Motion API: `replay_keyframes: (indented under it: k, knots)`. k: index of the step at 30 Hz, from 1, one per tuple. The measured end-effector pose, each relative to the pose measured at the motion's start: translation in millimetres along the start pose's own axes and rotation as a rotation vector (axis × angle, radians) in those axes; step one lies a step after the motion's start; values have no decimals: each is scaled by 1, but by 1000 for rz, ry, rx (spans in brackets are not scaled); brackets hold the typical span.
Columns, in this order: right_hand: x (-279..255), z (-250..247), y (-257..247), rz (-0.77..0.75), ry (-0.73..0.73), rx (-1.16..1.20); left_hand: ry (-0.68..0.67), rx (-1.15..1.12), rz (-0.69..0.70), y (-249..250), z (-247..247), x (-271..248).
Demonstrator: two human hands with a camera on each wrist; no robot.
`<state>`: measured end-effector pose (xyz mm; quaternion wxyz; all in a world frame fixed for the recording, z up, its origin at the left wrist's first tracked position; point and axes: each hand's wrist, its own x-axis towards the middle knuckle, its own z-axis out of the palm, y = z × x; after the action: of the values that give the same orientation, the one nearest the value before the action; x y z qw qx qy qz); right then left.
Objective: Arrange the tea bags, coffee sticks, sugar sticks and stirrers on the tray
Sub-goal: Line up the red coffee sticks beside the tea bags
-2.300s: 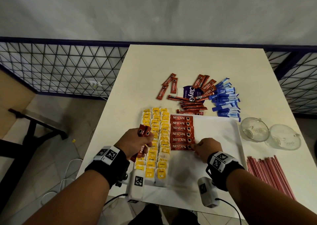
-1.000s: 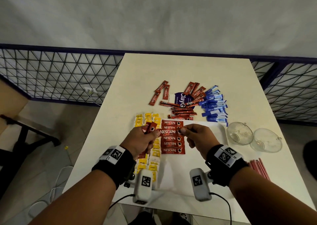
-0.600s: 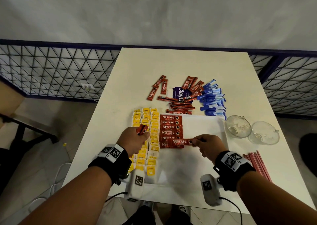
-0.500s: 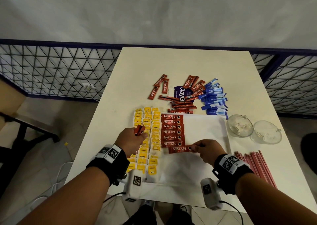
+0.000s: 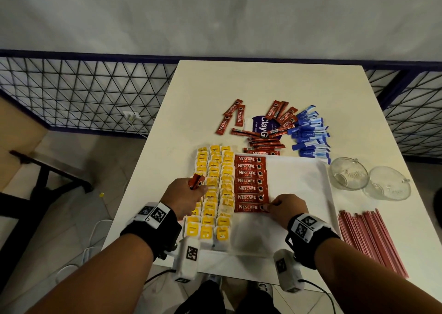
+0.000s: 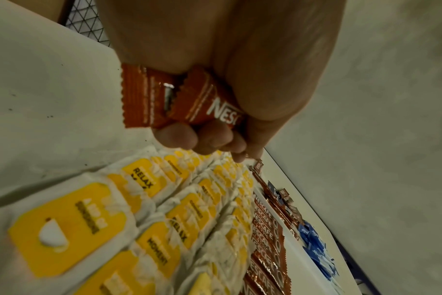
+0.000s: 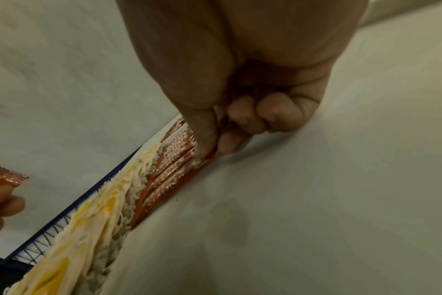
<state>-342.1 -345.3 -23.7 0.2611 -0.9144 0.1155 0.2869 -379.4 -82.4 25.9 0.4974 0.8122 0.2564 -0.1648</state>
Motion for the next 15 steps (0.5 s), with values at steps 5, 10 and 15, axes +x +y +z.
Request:
replay_keyframes:
  k: [5, 10, 15]
  knots:
    - [0, 0, -3, 16, 1, -40, -5, -5, 5, 1, 0, -1]
    - [1, -1, -4, 27, -1, -37, -9, -1, 7, 1, 1, -2]
    - [1, 1, -3, 29, -1, -53, -23, -9, 12, 1, 3, 0]
